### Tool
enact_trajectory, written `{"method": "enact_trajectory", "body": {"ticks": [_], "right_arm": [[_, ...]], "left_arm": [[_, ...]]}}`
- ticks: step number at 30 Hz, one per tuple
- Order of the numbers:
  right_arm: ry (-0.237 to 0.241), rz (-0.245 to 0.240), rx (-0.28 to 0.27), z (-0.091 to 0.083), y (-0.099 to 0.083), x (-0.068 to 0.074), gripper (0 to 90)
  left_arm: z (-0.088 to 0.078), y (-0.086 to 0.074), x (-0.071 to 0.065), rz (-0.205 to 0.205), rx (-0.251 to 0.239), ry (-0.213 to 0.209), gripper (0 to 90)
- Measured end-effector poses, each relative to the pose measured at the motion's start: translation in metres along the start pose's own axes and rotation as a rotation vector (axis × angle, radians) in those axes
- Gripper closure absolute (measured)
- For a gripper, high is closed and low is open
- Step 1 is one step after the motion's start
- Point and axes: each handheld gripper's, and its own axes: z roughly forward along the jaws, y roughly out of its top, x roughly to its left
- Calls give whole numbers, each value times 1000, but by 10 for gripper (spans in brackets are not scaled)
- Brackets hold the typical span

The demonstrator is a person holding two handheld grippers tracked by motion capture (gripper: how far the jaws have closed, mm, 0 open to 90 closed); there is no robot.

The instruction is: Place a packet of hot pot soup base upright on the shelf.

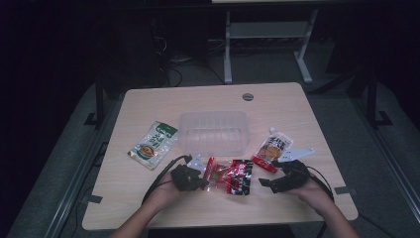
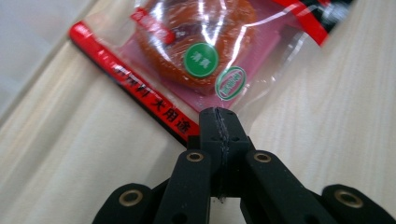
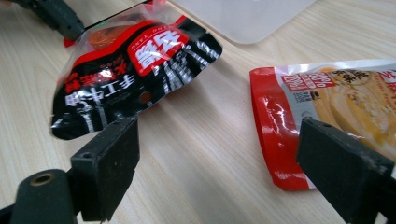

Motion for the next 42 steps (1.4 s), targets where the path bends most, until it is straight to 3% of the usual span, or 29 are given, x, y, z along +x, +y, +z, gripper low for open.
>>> {"method": "enact_trajectory", "body": {"ticks": [5,10,13,20,23,28,30,42], "right_arm": [[-3,2,-4,-2,-1,-2,134],[-4,1,1,-2,-1,-1,134],[-3,0,2,-2,-1,-1,134],[-3,-3,-2,-2,-1,-3,134],[-4,-2,-2,-2,-1,-3,134],[-1,1,0,-2,-2,-2,133],[1,11,0,-3,-1,-2,132],[79,43,-27,0,9,2,128]], "left_arm": [[2,2,-7,8,9,-25,899],[2,2,-6,7,8,-36,899],[-2,3,-2,-9,-22,-56,899],[-12,18,8,3,-79,0,899],[-11,25,17,4,-100,45,899],[-2,22,27,-14,-70,68,899],[2,18,29,2,-31,67,899],[4,11,31,-12,0,65,899]]}}
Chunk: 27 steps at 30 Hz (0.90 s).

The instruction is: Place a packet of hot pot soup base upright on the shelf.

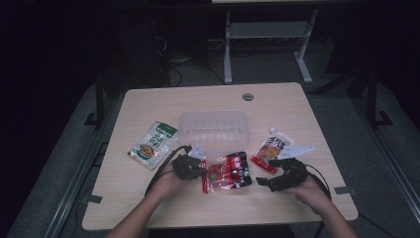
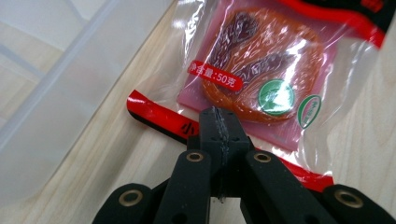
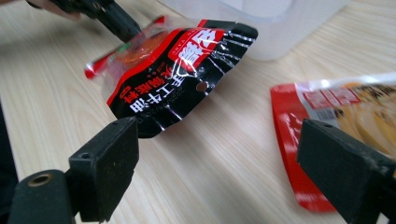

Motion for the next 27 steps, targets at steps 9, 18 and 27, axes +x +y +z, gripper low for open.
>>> {"method": "enact_trajectory", "body": {"ticks": [9,18,27], "right_arm": [[37,3,-29,11,14,4,127],[57,13,-7,32,22,5,128],[74,20,16,52,31,5,128]], "left_arm": [[1,-1,0,-6,-8,-1,899],[1,-1,0,-8,-8,1,899],[1,-1,0,-10,-11,3,899]]}}
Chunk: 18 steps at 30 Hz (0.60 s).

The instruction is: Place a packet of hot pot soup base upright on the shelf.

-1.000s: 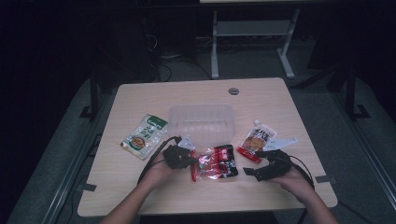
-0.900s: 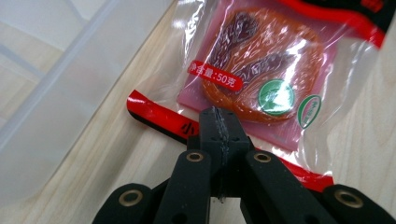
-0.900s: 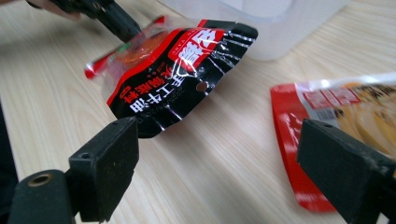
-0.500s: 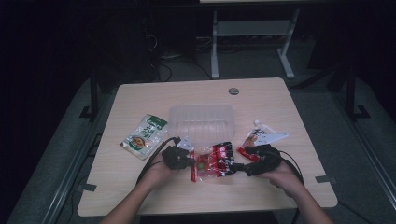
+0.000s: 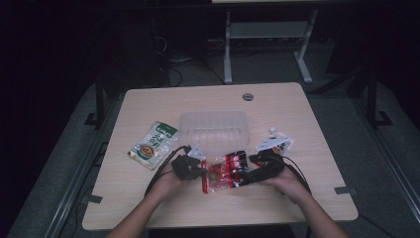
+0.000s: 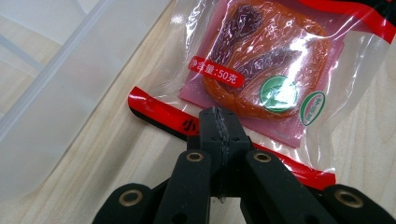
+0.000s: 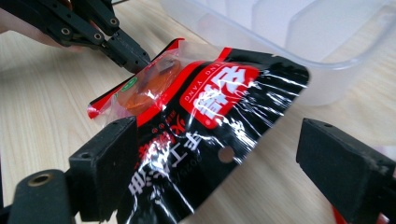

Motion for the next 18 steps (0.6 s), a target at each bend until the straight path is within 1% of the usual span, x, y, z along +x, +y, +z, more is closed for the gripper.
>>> {"method": "enact_trajectory", "body": {"ticks": [4,7,9,11,16,18], "right_arm": [[11,8,23,7,-1,1,128],[36,38,22,9,-3,0,129],[39,41,26,9,-4,-1,129],[53,54,25,11,-4,0,131],[76,57,29,14,-4,1,140],[89,55,31,17,-2,2,162]], "left_arm": [[0,0,-1,-4,4,0,899],[0,0,-1,-7,4,-1,899],[0,0,-1,-8,4,0,899],[0,0,-1,-3,8,1,899],[0,0,-1,1,14,1,899],[0,1,-1,0,14,4,899]]}}
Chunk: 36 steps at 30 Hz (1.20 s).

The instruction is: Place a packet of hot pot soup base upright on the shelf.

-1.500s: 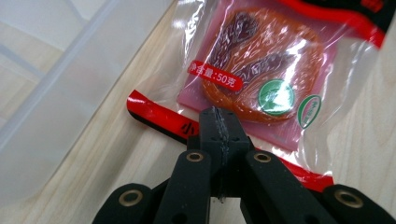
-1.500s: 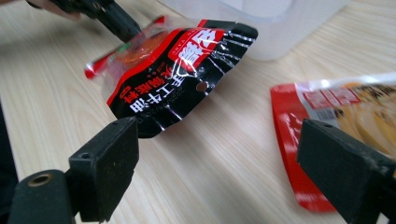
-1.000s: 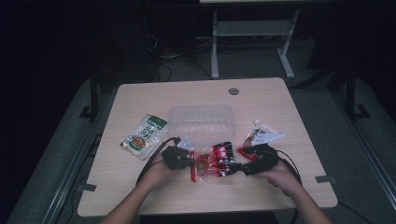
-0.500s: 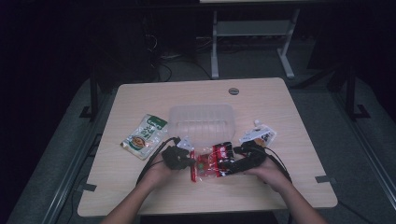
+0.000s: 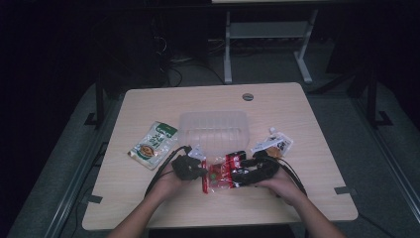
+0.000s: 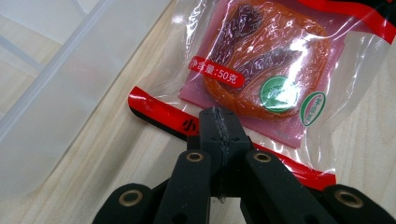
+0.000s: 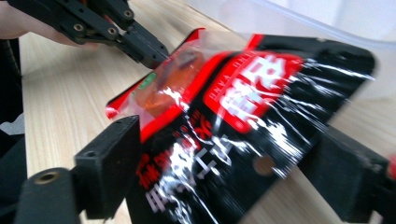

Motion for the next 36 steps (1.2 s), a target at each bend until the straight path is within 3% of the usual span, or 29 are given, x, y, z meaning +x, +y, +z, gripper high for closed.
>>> {"method": "enact_trajectory", "body": {"ticks": [6,7,8,11,15,19,23,28,36], "right_arm": [[14,-38,-18,7,4,6,293],[12,-45,-22,5,5,7,356],[12,-45,-22,5,5,7,356],[19,-39,-45,0,5,4,467],[25,-36,-44,0,5,4,528],[29,-42,-46,-1,5,5,663],[33,-50,-43,-1,5,5,718],[49,-79,-20,1,6,9,879],[73,-109,-21,-1,6,10,900]], "left_arm": [[0,0,-1,1,-1,5,899],[0,0,0,0,0,3,899],[0,0,0,0,0,3,899],[0,0,-1,0,-1,6,899],[0,0,-1,-2,1,7,899],[0,0,-1,0,3,9,899],[0,0,-1,-3,0,9,899],[1,0,-1,-15,-7,4,899],[1,0,-1,-17,-11,2,899]]}}
